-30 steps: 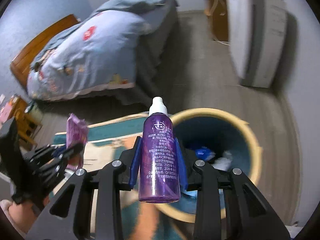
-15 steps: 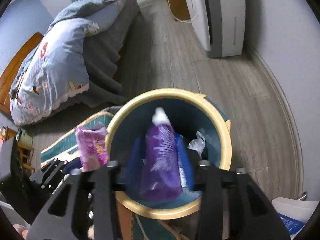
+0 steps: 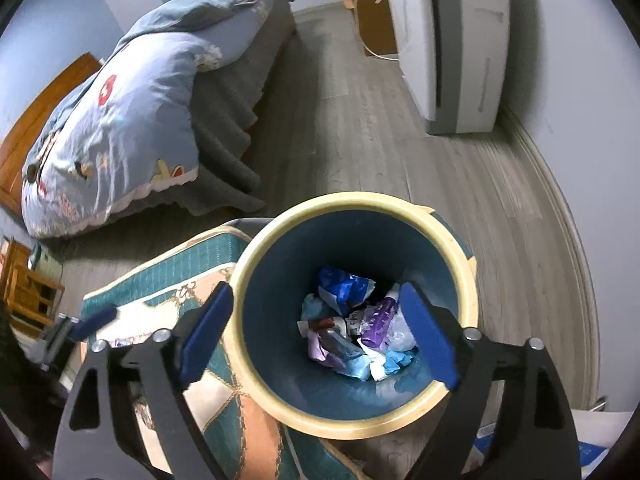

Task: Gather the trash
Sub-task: 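Move both tools back over the stool toward the medicine box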

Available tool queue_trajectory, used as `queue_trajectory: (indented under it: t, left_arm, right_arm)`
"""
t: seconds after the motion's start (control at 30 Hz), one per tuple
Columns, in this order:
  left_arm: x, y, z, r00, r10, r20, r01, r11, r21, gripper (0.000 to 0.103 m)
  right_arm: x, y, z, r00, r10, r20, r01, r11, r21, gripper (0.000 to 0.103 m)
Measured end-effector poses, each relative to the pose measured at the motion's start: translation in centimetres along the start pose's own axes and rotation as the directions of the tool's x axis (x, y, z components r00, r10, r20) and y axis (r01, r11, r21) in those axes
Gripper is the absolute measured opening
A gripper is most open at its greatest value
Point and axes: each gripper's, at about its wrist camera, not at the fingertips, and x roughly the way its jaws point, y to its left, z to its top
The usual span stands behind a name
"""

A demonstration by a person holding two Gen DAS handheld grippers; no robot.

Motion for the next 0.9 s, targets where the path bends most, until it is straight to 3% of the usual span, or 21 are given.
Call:
queue_trajectory:
  t: [0.1, 0.23, 0.5, 0.73, 0.9]
  left_arm:
    - [-3.3, 2.9, -0.6, 0.999, 0.043, 0.025, -0.041, 0.998, -0.053, 0.090]
    - [-7.8, 7.1, -2.4, 0.992, 0.117, 0.038, -0.112, 0.987, -0.118, 0.092]
    - [-14.5, 13.7, -8.1, 0.943, 0.332, 0.020, -0.321, 0.923, -0.213, 0.095]
    - [-16.6, 18.5, -11.8, 0.935, 0.353, 0.000, -0.335, 0.888, -0.316, 0.095]
    - [-17.6, 21.8, -14.0, 0.936, 0.353, -0.020, -0.331, 0.855, -0.398, 0.095]
  right_arm:
    - [-0.3, 1.9, -0.1, 1.000, 0.014, 0.010, -0.013, 0.999, -0.042, 0.097]
    - [-0.3, 6.0, -0.7, 0.999, 0.035, 0.001, -0.035, 0.989, -0.142, 0.097]
    - [0.8, 14.4, -3.3, 0.993, 0.107, -0.041, -0.115, 0.939, -0.324, 0.097]
    - [3.5, 23.1, -8.4, 0.976, 0.151, -0.158, -0.213, 0.816, -0.538, 0.097]
    - [5.6, 27.8, -11.6, 0.961, 0.163, -0.222, -0.269, 0.736, -0.622, 0.097]
